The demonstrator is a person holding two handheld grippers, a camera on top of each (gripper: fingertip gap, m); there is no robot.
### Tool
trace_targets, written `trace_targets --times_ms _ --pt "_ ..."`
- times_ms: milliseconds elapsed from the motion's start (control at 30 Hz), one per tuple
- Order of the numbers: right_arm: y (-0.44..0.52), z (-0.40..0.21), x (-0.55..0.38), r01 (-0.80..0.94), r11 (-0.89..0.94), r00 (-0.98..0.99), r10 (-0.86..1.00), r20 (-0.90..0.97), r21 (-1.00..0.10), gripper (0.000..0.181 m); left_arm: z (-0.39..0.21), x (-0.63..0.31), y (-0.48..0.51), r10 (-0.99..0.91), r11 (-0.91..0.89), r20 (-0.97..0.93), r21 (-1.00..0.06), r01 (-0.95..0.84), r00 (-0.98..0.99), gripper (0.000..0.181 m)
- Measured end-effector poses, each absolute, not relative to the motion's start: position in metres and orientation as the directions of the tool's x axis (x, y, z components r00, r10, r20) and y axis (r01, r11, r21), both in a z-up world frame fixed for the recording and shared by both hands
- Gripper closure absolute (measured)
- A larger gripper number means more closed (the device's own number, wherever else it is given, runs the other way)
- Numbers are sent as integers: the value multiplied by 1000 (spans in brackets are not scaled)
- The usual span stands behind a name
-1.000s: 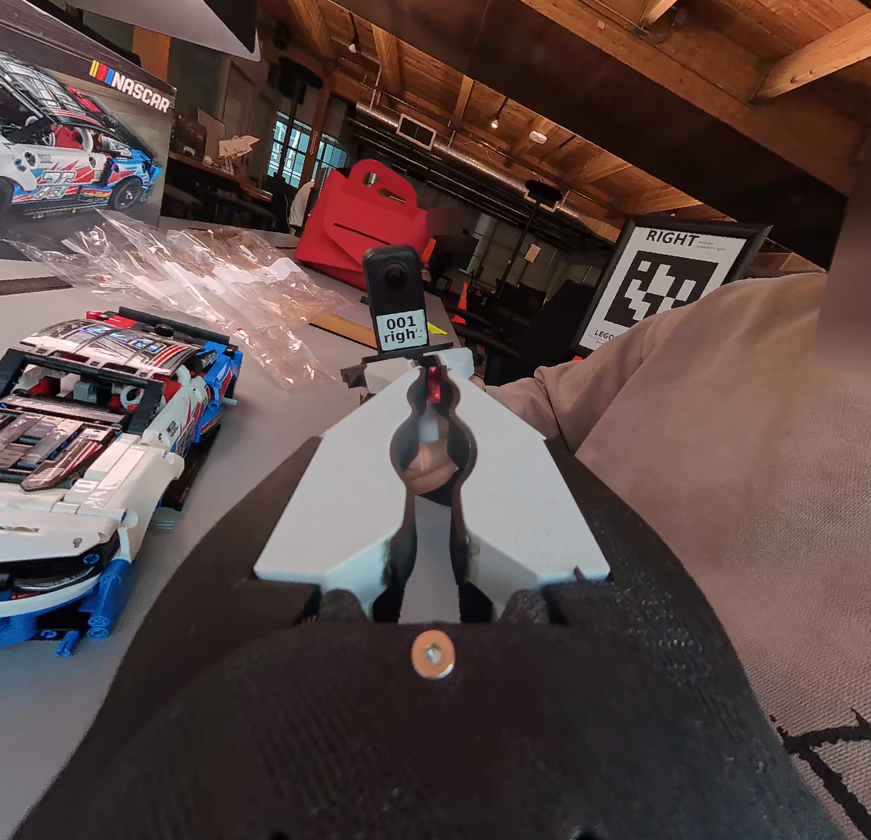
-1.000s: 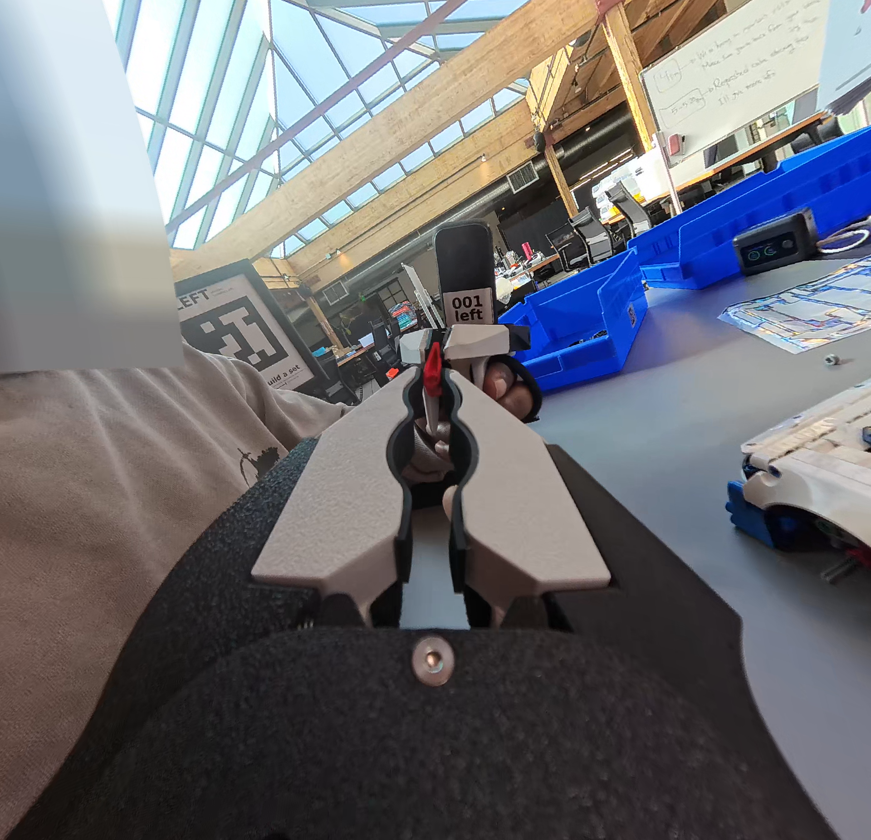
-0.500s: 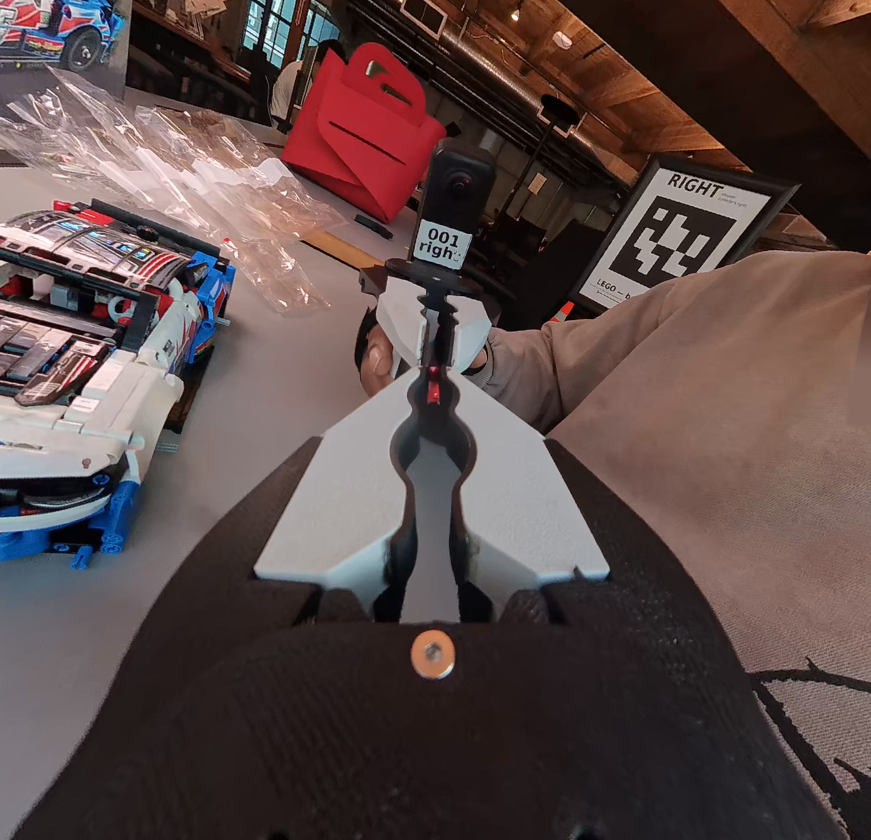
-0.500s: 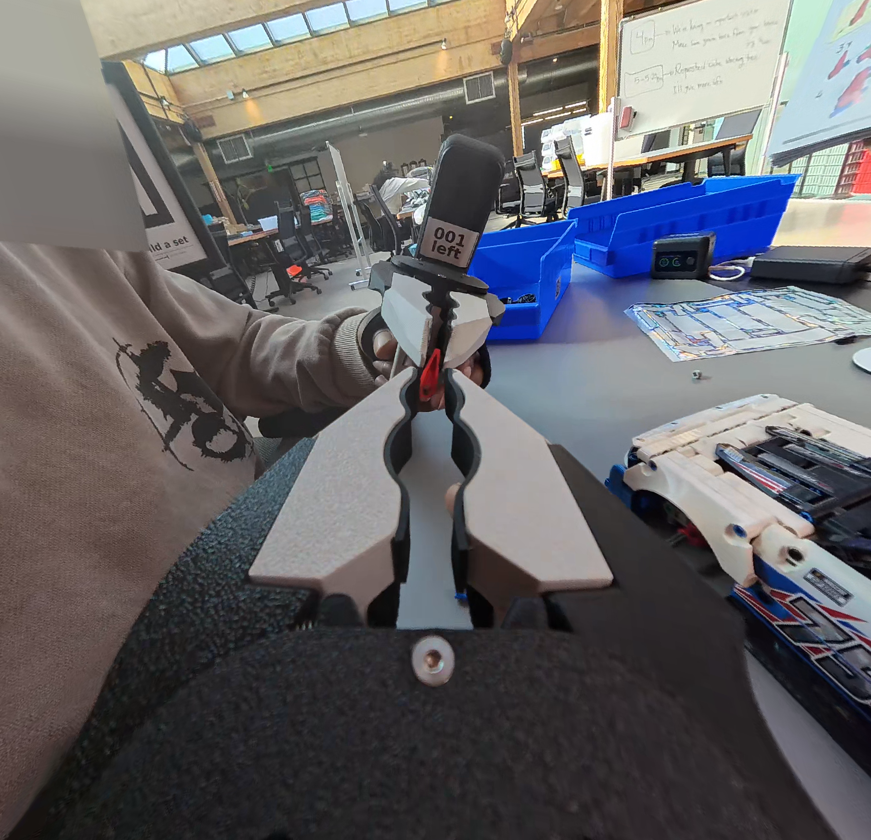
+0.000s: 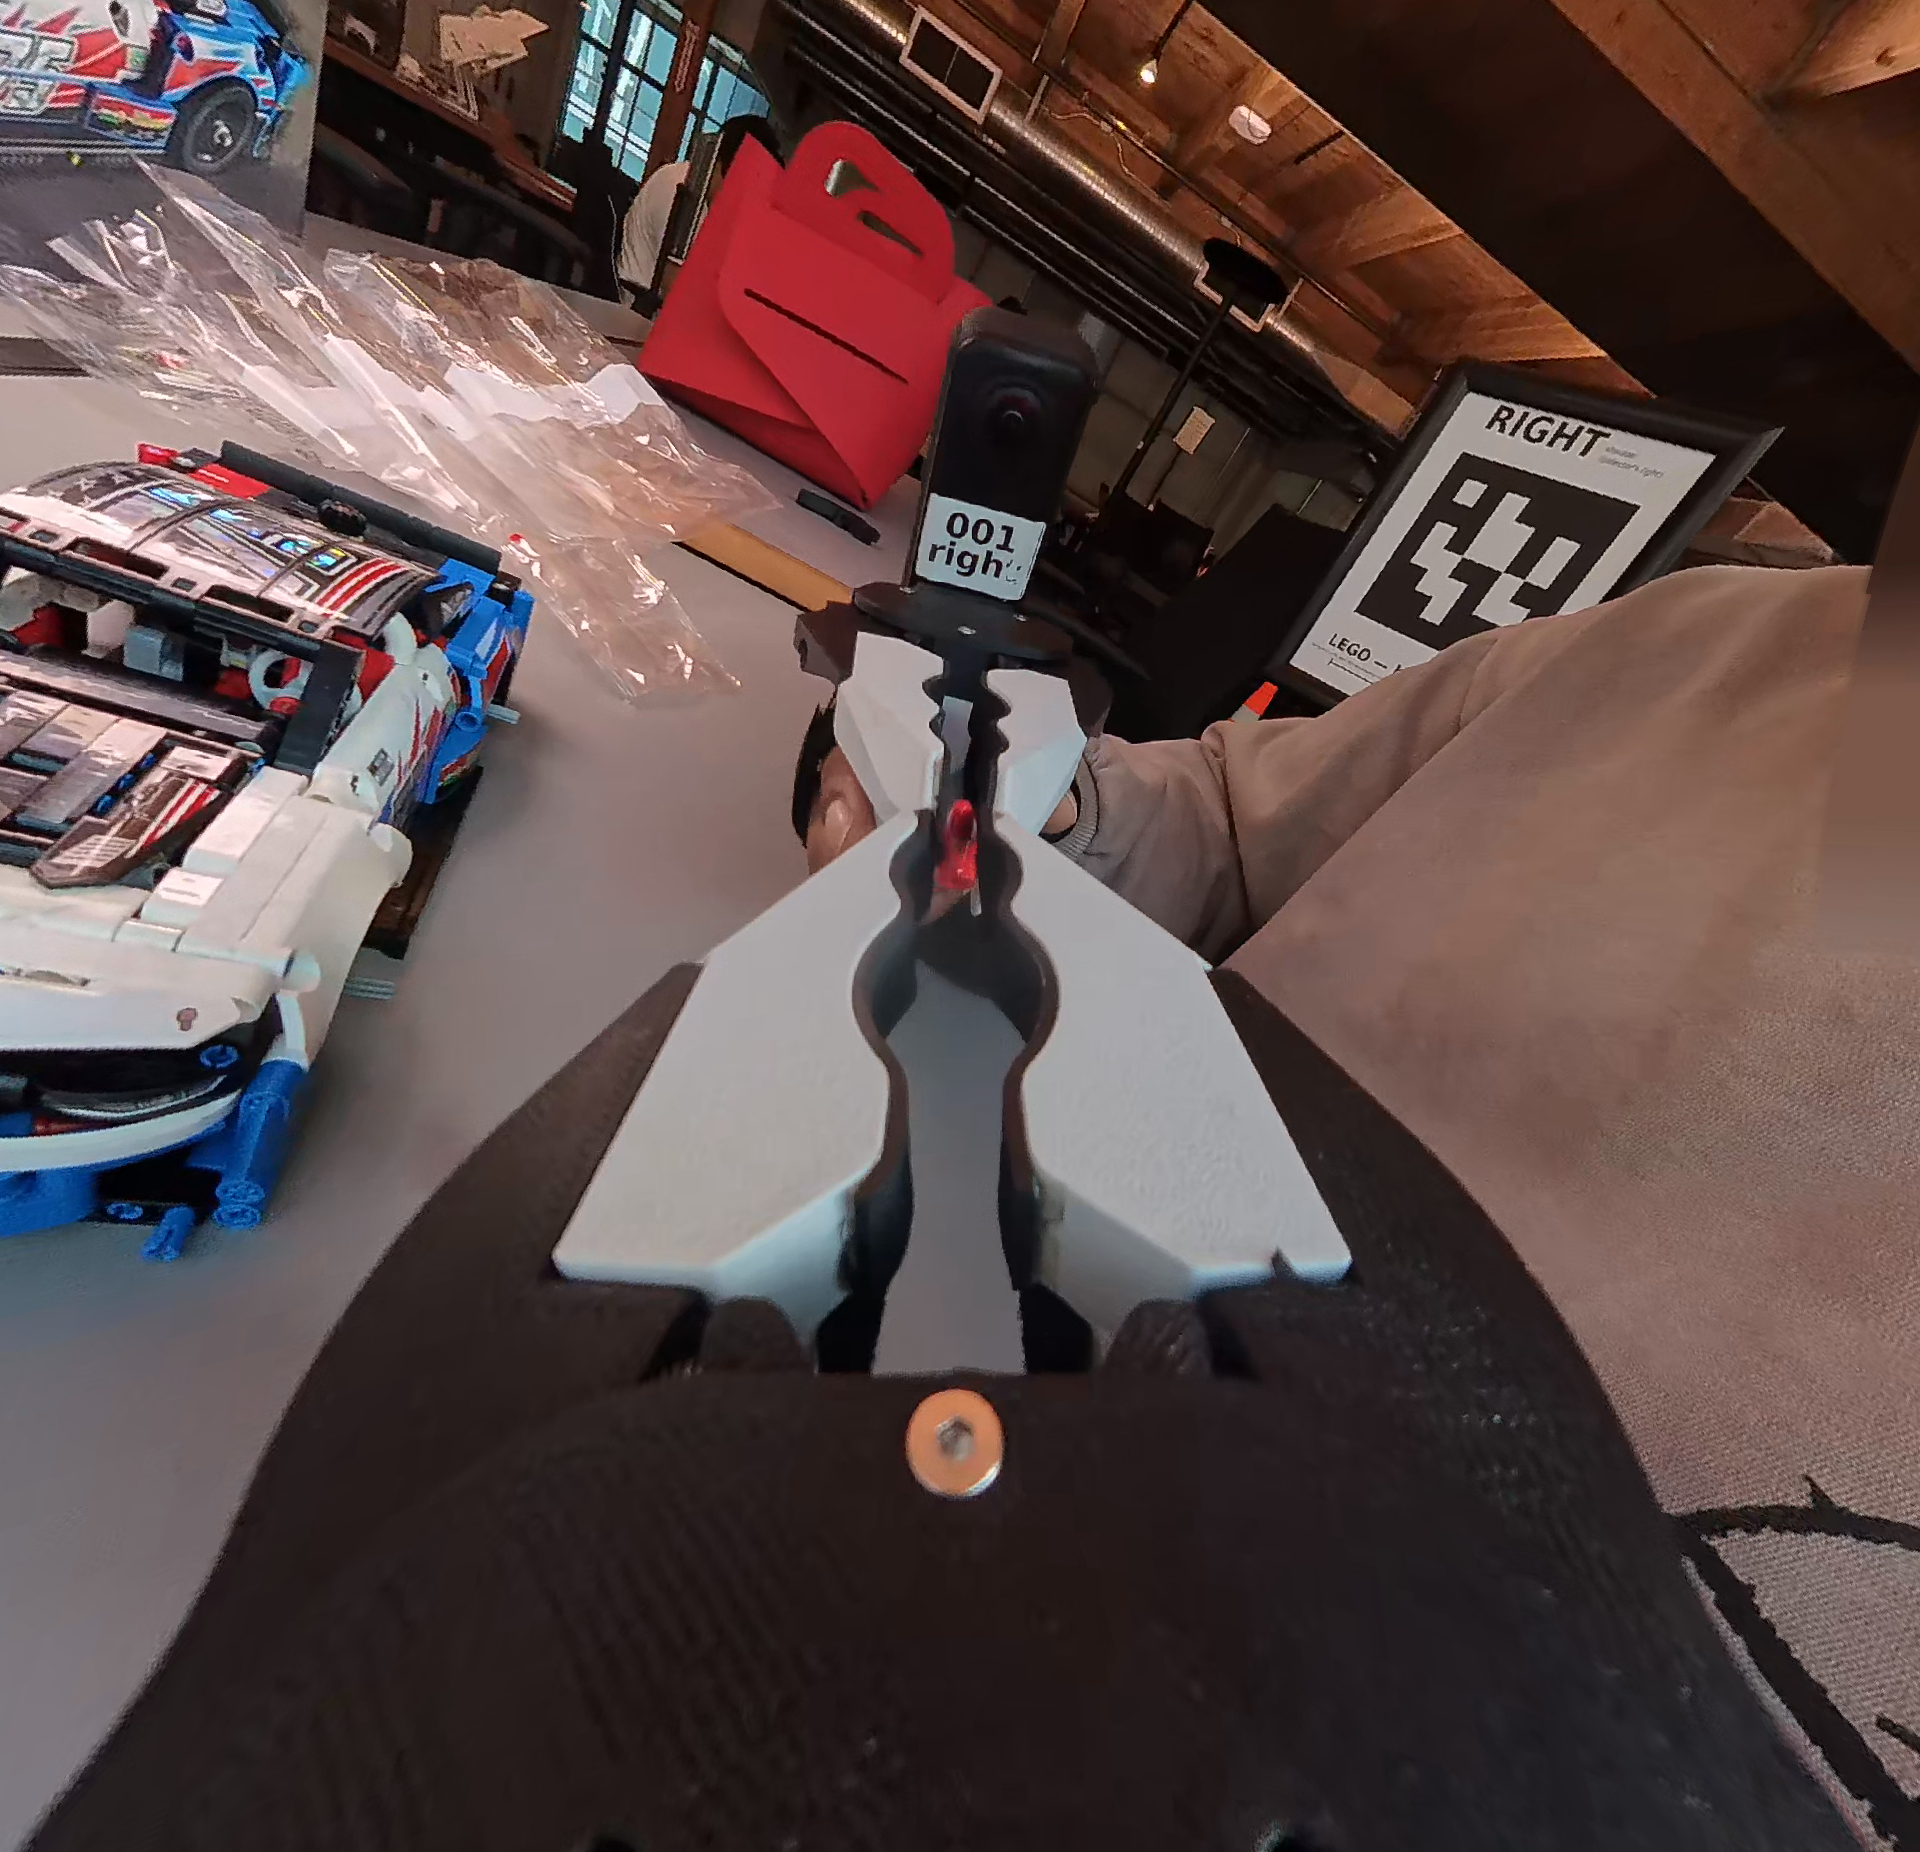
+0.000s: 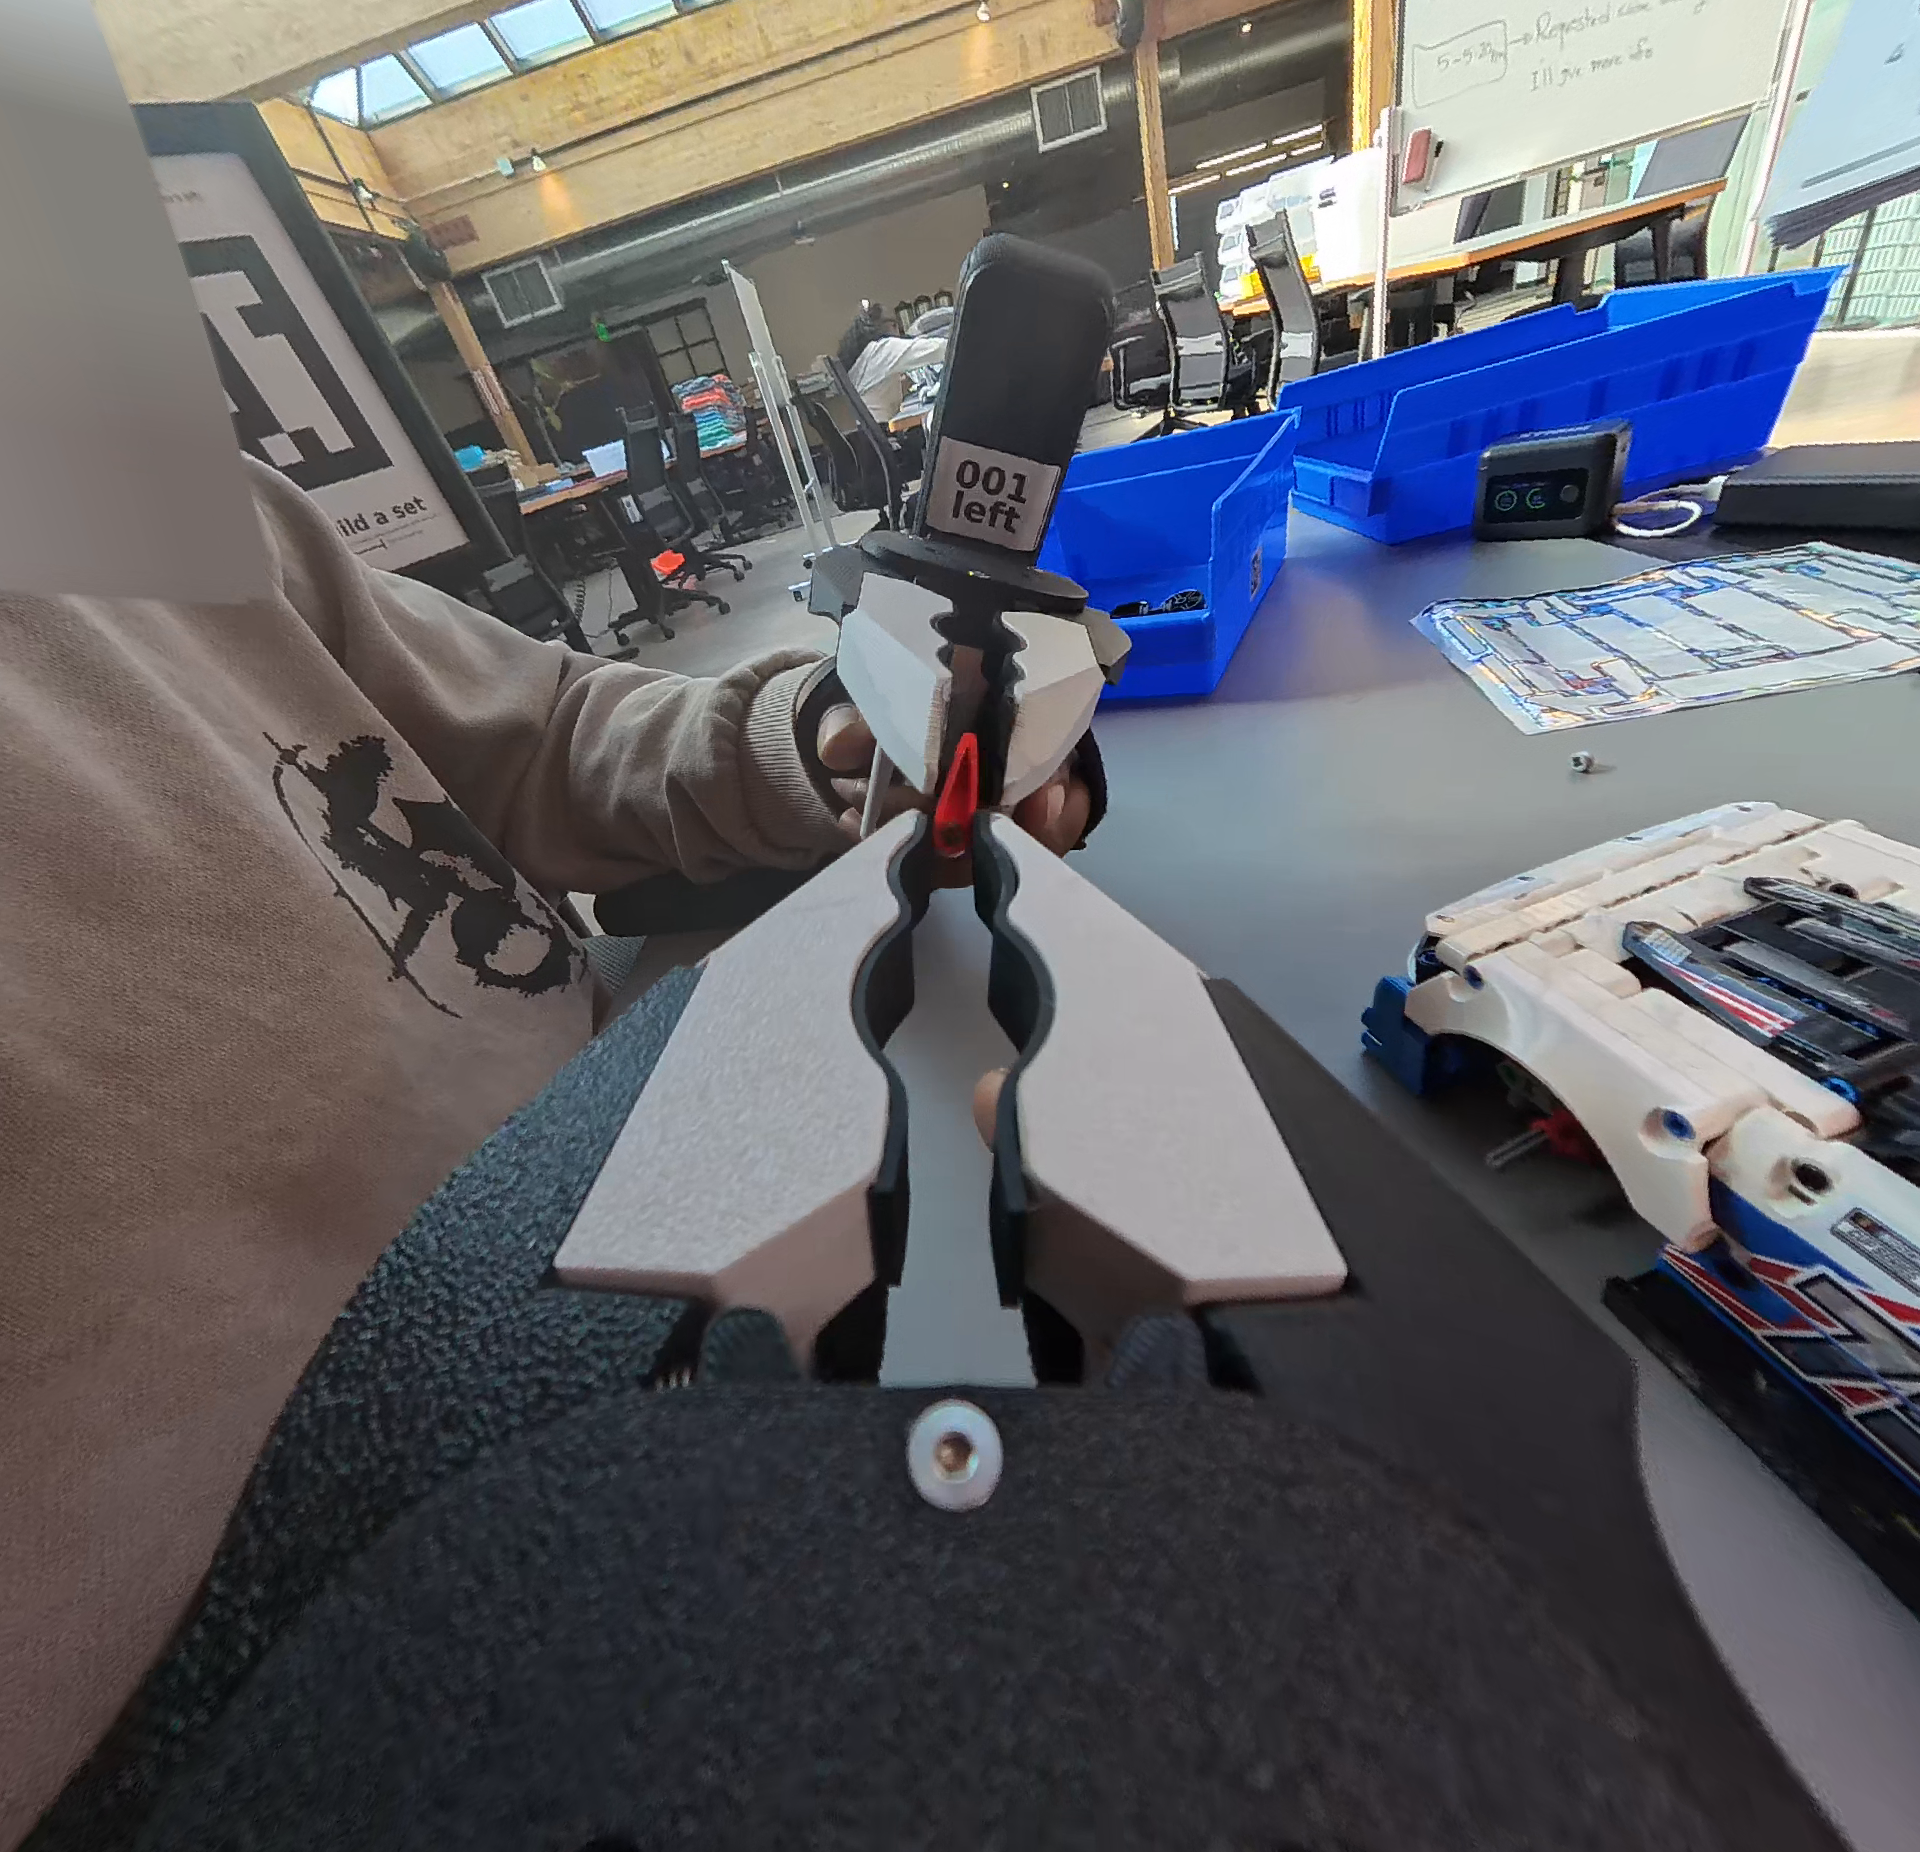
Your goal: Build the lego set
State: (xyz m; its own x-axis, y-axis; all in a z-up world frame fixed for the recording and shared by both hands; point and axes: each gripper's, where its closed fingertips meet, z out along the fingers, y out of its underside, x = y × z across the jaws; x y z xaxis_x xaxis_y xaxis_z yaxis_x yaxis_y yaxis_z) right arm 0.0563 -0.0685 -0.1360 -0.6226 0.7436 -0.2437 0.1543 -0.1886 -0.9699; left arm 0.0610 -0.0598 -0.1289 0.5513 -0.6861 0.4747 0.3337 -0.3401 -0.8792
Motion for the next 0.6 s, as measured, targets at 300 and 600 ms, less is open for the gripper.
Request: trace_targets --times_ms 300,600 --pt "-63 -176 63 306 127 -620 779 -97 -943 172 -169 66 -66 -705 -350 218 -935 -63 675 178" --pt "-59 -243 91 541 438 -644 765 -18 -718 164 -250 78 -82 -777 -411 20 -773 -484 629 177"
